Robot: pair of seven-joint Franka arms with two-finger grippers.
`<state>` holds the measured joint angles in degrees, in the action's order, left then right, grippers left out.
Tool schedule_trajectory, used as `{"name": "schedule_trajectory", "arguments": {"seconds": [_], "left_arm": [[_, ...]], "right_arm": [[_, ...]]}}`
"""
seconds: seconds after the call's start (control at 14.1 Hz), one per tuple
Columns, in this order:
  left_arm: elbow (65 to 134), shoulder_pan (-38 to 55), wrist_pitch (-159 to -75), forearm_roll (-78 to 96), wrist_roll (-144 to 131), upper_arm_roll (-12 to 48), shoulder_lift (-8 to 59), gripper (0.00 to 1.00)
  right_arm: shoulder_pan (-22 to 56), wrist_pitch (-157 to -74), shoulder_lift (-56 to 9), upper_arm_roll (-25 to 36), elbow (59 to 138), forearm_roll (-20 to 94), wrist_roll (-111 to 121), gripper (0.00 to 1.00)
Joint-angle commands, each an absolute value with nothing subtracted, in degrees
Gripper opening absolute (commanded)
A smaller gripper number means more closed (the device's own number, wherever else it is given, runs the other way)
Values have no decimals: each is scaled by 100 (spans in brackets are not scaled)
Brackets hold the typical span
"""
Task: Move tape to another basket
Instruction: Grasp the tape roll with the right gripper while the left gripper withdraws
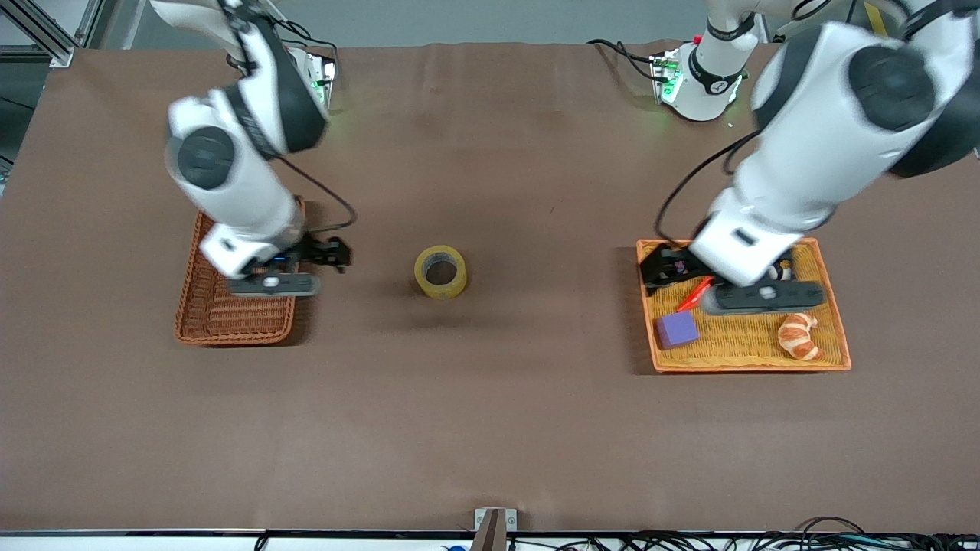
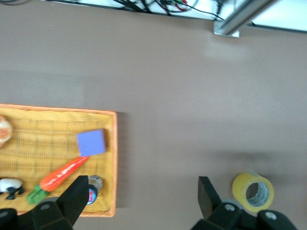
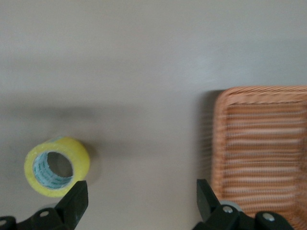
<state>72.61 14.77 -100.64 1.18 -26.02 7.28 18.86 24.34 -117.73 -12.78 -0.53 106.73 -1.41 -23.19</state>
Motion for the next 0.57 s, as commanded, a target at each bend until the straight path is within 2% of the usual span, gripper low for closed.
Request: {"name": "schedule_trajectory", "arguments": {"seconds": [0.0, 0.21, 0.49], "left_arm": [[7663, 1258, -9949, 167, -2366, 580, 1548, 100], [8443, 836, -10028, 167, -1453, 571, 925, 100], [9560, 589, -10318, 167, -1091, 545, 116, 100]], "right_arm": [[2960, -12284, -1423, 18, 10985, -158, -2792, 100], [3479, -13383, -1713, 18, 11486, -167, -3418, 100], [3709, -14009, -2214, 26, 11549, -176, -3489, 100]]}}
